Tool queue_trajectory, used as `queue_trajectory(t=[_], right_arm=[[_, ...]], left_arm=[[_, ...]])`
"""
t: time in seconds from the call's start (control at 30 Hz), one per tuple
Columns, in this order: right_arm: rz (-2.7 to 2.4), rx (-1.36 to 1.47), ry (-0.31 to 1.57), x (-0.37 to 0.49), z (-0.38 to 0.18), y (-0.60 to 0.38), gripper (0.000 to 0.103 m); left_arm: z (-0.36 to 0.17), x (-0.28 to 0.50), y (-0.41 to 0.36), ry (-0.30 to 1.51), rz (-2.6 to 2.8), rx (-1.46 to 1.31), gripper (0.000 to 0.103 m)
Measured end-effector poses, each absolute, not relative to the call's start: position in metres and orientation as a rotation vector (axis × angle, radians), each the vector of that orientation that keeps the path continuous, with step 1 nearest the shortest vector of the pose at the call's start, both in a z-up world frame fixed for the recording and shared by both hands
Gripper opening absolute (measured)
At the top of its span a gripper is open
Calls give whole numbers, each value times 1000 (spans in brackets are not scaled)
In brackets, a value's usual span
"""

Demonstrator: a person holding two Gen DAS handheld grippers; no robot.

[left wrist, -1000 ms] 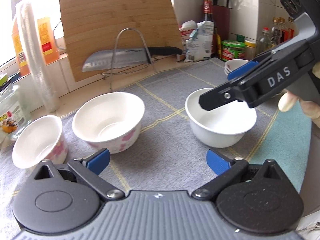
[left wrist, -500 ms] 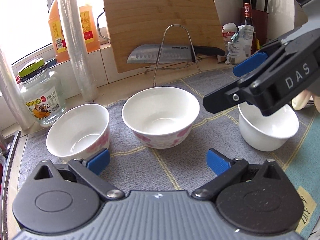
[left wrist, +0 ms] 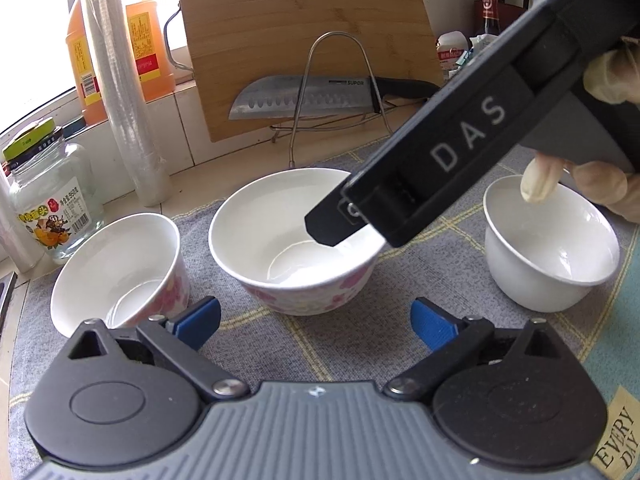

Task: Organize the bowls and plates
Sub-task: 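Move the right tool to the pink-flower bowl, then close the right tool on the pink-flower bowl's rim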

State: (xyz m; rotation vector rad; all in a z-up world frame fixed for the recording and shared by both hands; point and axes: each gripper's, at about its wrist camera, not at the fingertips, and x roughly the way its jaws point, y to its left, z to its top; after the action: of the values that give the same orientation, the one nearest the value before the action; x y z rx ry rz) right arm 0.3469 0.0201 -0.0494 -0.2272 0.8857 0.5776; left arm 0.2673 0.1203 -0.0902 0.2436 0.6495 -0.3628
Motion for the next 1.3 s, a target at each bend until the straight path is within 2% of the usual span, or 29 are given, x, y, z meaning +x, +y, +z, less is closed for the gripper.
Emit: queue_trajectory(t=[0.3, 0.83, 1.0, 1.1, 1.3], right_arm=[[610, -249, 906, 364, -56, 31, 102], [647, -218, 941, 375, -62, 34, 76], [653, -202, 940, 377, -63, 34, 74], [655, -203, 940, 377, -63, 34, 73], [657, -203, 944, 378, -63, 33, 70]], left_arm=[[-87, 271, 118, 630, -364, 249, 99], [-89, 280, 121, 614, -367, 216, 95], [-89, 282, 121, 609, -368, 220, 94], [-89, 283, 121, 608, -377, 217, 88], [-90, 285, 123, 610, -374, 211, 85]])
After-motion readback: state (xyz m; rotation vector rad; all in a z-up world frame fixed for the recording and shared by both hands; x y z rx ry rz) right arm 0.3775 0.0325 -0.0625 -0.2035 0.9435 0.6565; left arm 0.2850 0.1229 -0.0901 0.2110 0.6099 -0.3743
